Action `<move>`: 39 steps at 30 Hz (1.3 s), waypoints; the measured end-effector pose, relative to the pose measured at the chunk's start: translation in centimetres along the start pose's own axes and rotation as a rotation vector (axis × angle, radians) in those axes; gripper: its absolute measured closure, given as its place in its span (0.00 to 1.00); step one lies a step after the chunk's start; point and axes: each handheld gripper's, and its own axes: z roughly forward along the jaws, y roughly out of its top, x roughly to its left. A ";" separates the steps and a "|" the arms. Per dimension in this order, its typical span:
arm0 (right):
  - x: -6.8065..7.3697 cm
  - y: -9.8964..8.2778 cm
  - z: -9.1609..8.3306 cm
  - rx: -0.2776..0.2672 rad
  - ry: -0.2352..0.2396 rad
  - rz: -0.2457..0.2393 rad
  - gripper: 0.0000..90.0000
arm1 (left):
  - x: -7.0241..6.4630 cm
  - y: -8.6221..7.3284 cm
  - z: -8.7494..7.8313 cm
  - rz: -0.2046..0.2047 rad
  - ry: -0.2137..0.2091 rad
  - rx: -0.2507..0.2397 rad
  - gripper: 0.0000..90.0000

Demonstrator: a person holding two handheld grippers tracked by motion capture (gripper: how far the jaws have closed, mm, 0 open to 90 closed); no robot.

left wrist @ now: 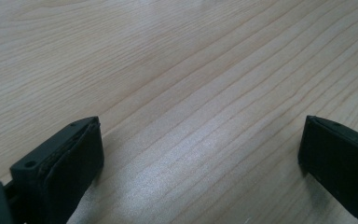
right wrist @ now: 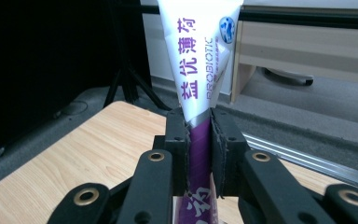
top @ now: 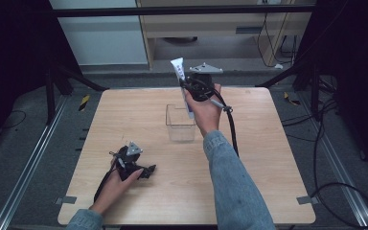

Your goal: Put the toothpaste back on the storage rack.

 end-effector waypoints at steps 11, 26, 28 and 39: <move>0.4 -0.4 1.1 -0.020 0.002 0.003 0.87 | 0.0 0.0 0.0 0.001 0.000 0.000 0.00; 1.6 -1.5 2.5 -0.034 0.002 -0.010 0.87 | 0.0 0.0 0.0 0.001 -0.001 0.000 0.00; 1.7 -1.6 2.6 -0.036 0.001 -0.010 0.87 | 0.0 0.0 0.0 0.001 -0.001 0.000 0.00; 2.5 -2.3 3.3 -0.040 0.011 -0.022 0.87 | 0.0 0.0 0.0 0.001 -0.001 0.000 0.00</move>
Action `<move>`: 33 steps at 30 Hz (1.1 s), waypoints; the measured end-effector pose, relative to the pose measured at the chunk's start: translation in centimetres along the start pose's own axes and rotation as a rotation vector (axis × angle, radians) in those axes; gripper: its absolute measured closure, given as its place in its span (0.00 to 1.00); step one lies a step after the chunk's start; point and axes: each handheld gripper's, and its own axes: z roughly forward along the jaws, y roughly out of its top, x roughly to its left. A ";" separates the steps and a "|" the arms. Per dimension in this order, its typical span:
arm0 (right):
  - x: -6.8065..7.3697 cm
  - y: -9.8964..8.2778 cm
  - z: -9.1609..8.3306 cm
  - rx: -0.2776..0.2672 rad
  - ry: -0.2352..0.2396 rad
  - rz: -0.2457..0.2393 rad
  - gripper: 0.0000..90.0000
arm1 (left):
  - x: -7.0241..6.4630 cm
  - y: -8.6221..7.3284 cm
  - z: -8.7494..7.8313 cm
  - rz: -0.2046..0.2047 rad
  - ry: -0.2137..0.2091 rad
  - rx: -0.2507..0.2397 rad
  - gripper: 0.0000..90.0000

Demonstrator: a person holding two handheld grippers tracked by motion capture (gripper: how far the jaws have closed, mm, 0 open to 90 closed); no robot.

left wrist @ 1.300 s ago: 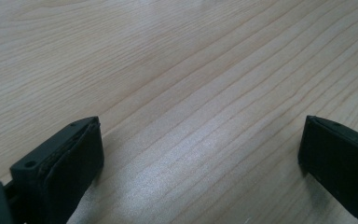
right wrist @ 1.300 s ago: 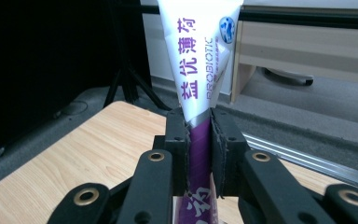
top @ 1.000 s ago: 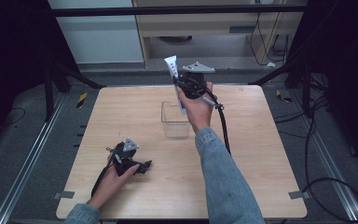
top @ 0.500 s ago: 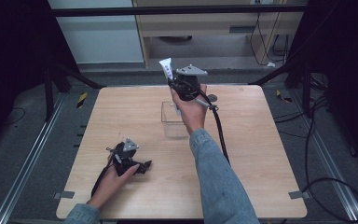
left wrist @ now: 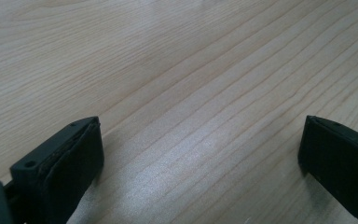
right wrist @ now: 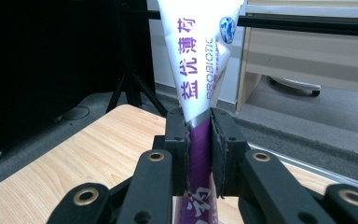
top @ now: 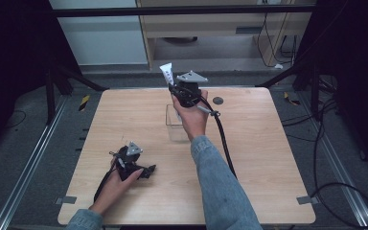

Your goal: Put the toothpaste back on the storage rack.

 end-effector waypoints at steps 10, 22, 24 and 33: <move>0.1 -0.7 0.2 -0.001 -0.008 -0.002 0.87 | 0.0 0.0 0.0 0.000 0.000 0.000 0.00; 0.5 -1.4 0.7 0.010 -0.005 -0.009 0.87 | 0.0 0.0 0.0 0.000 0.000 0.000 0.00; 0.4 -1.5 0.8 0.013 -0.007 -0.008 0.87 | 0.0 0.0 0.0 0.000 0.000 0.000 0.00; 0.0 -2.0 1.5 0.033 -0.018 -0.005 0.87 | 0.0 0.0 0.0 -0.003 0.000 0.000 0.00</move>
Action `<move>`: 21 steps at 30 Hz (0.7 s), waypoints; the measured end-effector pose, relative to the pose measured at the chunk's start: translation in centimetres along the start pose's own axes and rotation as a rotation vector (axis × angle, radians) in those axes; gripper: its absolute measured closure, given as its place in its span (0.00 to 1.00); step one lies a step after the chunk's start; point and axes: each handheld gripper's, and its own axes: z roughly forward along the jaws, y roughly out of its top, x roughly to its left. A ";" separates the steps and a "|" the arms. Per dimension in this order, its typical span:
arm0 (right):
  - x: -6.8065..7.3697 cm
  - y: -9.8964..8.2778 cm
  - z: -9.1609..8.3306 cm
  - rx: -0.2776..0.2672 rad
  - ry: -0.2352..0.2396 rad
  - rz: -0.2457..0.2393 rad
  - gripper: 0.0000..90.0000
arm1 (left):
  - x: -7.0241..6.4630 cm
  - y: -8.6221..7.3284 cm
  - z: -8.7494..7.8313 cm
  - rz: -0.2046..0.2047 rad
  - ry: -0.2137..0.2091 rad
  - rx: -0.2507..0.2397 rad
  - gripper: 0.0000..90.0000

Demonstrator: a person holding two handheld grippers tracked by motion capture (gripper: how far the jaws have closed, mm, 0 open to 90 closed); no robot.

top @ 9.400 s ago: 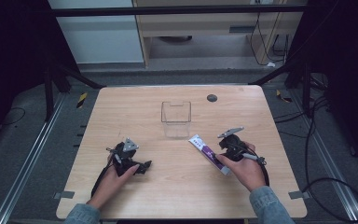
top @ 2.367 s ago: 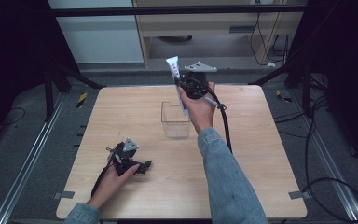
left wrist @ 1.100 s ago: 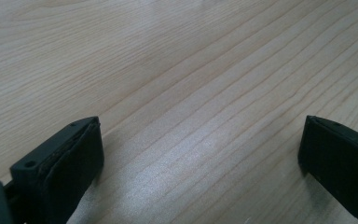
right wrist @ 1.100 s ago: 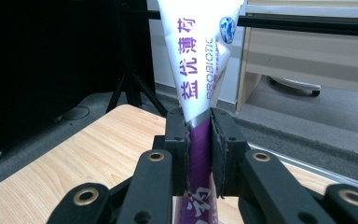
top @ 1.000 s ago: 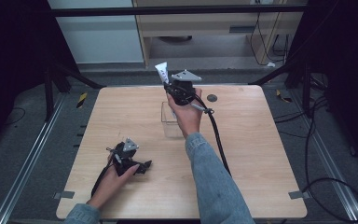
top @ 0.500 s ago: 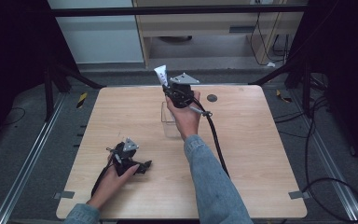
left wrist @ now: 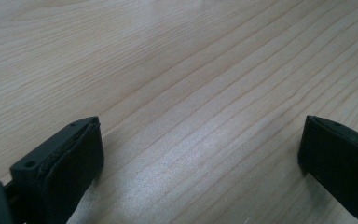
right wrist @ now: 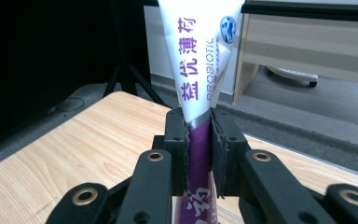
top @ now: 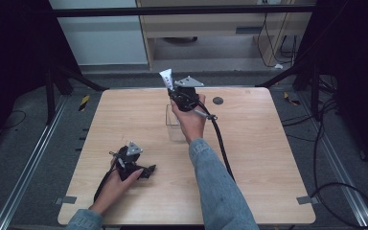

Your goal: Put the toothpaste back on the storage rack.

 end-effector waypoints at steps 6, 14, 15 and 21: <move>0.0 -0.3 0.3 0.019 -0.003 -0.009 0.87 | 0.0 0.0 0.0 0.000 0.000 0.000 0.00; 0.0 -0.5 0.5 0.045 -0.008 -0.021 0.87 | 0.0 0.0 0.0 0.000 0.000 0.000 0.00; 0.0 -0.5 0.5 0.048 -0.007 -0.020 0.87 | 0.0 0.0 0.0 0.000 0.000 0.000 0.00; 0.1 -0.7 0.6 0.066 -0.008 -0.016 0.87 | 0.0 0.0 0.0 0.000 0.000 0.000 0.00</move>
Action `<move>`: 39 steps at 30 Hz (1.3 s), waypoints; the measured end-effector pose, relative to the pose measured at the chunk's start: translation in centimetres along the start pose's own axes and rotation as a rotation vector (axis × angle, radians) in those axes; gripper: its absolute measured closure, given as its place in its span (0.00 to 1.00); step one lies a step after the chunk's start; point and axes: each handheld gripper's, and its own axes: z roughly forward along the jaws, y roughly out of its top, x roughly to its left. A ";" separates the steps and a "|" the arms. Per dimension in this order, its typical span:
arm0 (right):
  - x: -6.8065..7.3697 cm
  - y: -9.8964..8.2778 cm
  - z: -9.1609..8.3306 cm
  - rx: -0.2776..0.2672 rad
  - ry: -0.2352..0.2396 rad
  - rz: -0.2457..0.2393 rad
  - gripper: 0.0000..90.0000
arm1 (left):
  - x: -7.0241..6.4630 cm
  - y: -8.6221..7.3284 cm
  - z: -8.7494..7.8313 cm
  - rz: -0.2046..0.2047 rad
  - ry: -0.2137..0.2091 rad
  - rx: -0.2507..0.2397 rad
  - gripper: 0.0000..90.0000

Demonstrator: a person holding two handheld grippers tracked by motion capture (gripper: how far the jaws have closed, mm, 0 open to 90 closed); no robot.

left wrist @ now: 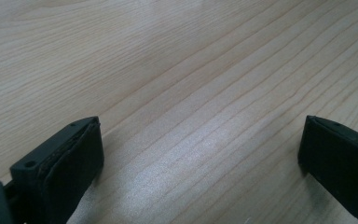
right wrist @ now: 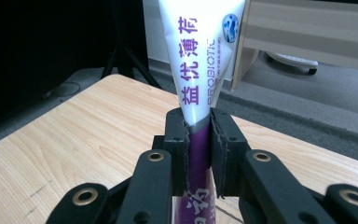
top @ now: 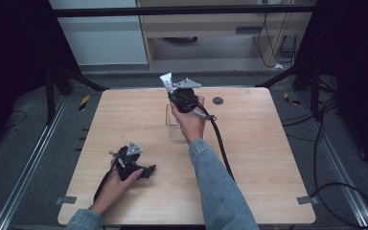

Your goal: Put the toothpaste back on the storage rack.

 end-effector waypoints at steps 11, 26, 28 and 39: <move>0.0 -0.5 0.1 0.030 -0.003 0.002 0.87 | 0.0 0.0 0.0 0.000 0.000 0.000 0.00; 0.2 -1.7 0.4 0.062 -0.008 0.002 0.87 | 0.0 0.0 0.0 0.003 0.000 0.003 0.00; 0.2 -1.8 0.4 0.061 -0.009 -0.002 0.87 | 0.0 0.0 0.0 0.003 0.000 0.003 0.00; 0.6 -2.6 0.6 0.072 -0.009 -0.003 0.87 | 0.0 0.0 0.0 0.003 0.000 0.003 0.00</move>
